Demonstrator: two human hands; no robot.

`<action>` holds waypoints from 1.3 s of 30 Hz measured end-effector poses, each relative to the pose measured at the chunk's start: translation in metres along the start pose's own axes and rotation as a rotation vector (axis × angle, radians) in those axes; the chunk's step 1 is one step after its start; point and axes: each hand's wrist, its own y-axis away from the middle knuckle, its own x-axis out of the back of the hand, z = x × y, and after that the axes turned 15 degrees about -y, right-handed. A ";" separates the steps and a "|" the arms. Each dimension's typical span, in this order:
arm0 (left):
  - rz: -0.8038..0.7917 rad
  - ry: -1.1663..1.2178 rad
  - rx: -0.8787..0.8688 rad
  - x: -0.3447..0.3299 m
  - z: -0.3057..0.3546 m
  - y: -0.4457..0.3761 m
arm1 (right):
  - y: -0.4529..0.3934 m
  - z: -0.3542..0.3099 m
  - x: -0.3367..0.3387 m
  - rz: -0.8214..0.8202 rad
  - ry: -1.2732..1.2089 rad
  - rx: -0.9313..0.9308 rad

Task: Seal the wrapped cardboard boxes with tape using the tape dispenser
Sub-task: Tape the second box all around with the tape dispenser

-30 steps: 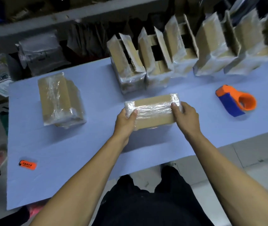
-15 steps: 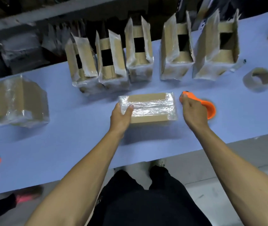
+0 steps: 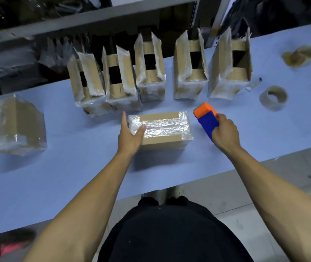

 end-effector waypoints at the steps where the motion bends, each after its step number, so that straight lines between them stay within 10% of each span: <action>1: -0.007 0.014 -0.031 0.002 0.002 -0.001 | 0.001 -0.004 0.002 0.028 -0.058 -0.026; 11: -0.049 -0.069 -0.178 0.011 0.004 -0.006 | 0.031 -0.065 0.031 0.112 0.068 0.284; 21: -0.103 -0.185 -0.177 0.024 0.006 -0.003 | 0.037 -0.125 0.003 -0.247 0.063 0.514; 25: 0.225 0.050 -0.130 0.041 0.019 0.013 | 0.030 -0.122 0.009 -0.310 0.020 0.574; 30: -0.274 0.491 0.046 0.045 0.057 0.032 | 0.020 -0.119 0.018 -0.444 0.037 0.638; 39: -0.373 0.845 0.287 0.037 0.065 0.041 | 0.005 -0.122 0.025 -0.575 0.050 0.675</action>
